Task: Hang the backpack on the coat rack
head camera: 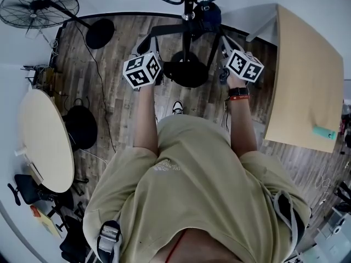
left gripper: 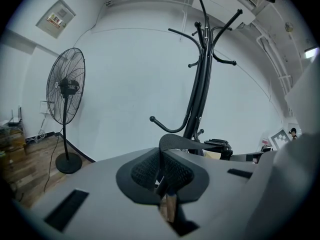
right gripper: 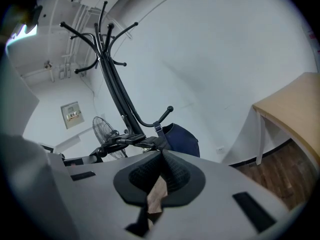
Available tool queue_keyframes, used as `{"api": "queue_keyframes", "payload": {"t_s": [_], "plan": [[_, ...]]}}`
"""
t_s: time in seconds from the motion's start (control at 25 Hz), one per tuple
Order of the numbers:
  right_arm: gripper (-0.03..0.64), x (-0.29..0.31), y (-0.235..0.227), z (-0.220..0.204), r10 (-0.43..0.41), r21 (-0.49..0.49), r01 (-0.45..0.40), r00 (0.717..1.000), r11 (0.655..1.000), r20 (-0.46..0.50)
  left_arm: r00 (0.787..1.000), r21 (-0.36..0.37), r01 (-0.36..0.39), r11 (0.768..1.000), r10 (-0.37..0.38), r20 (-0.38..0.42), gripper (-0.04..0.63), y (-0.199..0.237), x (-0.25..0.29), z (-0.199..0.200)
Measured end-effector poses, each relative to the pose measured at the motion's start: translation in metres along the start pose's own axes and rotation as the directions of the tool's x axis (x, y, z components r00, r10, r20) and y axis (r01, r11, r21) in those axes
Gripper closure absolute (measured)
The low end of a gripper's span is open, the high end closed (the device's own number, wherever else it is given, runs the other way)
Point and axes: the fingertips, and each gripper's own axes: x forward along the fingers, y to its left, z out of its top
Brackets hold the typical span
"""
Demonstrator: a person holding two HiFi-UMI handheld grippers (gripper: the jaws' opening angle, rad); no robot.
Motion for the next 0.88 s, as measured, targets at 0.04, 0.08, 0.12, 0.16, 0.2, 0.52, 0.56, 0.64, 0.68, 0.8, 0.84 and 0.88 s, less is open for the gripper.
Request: {"api": "queue_keyframes", "payload": {"t_s": [0.04, 0.08, 0.12, 0.16, 0.2, 0.52, 0.56, 0.64, 0.68, 0.8, 0.84, 0.88], "plan": [[0.601, 0.002, -0.002, -0.003, -0.003, 0.001, 0.003, 1.000, 1.000, -0.005, 1.000, 0.003, -0.001, 1.000, 0.001, -0.006, 0.569, 0.000, 0.002, -0.003], [0.601, 0.004, -0.004, -0.007, -0.005, 0.002, 0.005, 1.000, 1.000, -0.010, 1.000, 0.008, -0.001, 1.000, 0.002, -0.011, 0.569, 0.001, 0.004, -0.006], [0.601, 0.006, -0.006, -0.010, -0.004, 0.005, 0.004, 1.000, 1.000, -0.015, 1.000, 0.014, -0.001, 1.000, 0.002, -0.017, 0.569, 0.001, 0.005, -0.009], [0.601, 0.008, -0.007, -0.013, -0.002, 0.007, 0.002, 1.000, 1.000, -0.020, 1.000, 0.021, -0.001, 1.000, 0.002, -0.025, 0.569, 0.001, 0.007, -0.012], [0.601, 0.009, -0.007, -0.016, -0.002, 0.008, 0.002, 1.000, 1.000, -0.025, 0.999, 0.027, -0.002, 1.000, 0.003, -0.032, 0.569, 0.001, 0.008, -0.015], [0.601, 0.023, 0.002, -0.050, 0.005, -0.055, -0.010, 0.995, 0.998, -0.101, 0.992, 0.049, -0.002, 0.999, 0.008, -0.123, 0.569, 0.008, 0.016, -0.056], [0.601, 0.026, 0.004, -0.057, 0.009, -0.076, -0.018, 0.993, 0.997, -0.116, 0.991, 0.047, -0.003, 0.999, 0.009, -0.136, 0.569, 0.010, 0.017, -0.062], [0.600, 0.031, 0.011, -0.069, 0.019, -0.104, -0.034, 0.990, 0.994, -0.142, 0.987, 0.047, 0.004, 0.999, 0.004, -0.162, 0.569, 0.010, 0.018, -0.073], [0.600, 0.033, 0.014, -0.074, 0.024, -0.112, -0.041, 0.988, 0.993, -0.153, 0.985, 0.050, 0.011, 0.999, -0.002, -0.174, 0.569, 0.009, 0.018, -0.079], [0.600, 0.038, 0.019, -0.085, 0.034, -0.125, -0.056, 0.984, 0.991, -0.173, 0.977, 0.060, 0.032, 0.998, -0.019, -0.212, 0.569, 0.002, 0.023, -0.095], [0.600, 0.040, 0.020, -0.088, 0.038, -0.127, -0.061, 0.984, 0.990, -0.176, 0.974, 0.064, 0.040, 0.997, -0.024, -0.223, 0.569, 0.000, 0.025, -0.100], [0.600, 0.042, 0.021, -0.090, 0.041, -0.128, -0.065, 0.983, 0.990, -0.179, 0.972, 0.070, 0.048, 0.996, -0.030, -0.233, 0.569, -0.003, 0.026, -0.105]]}}
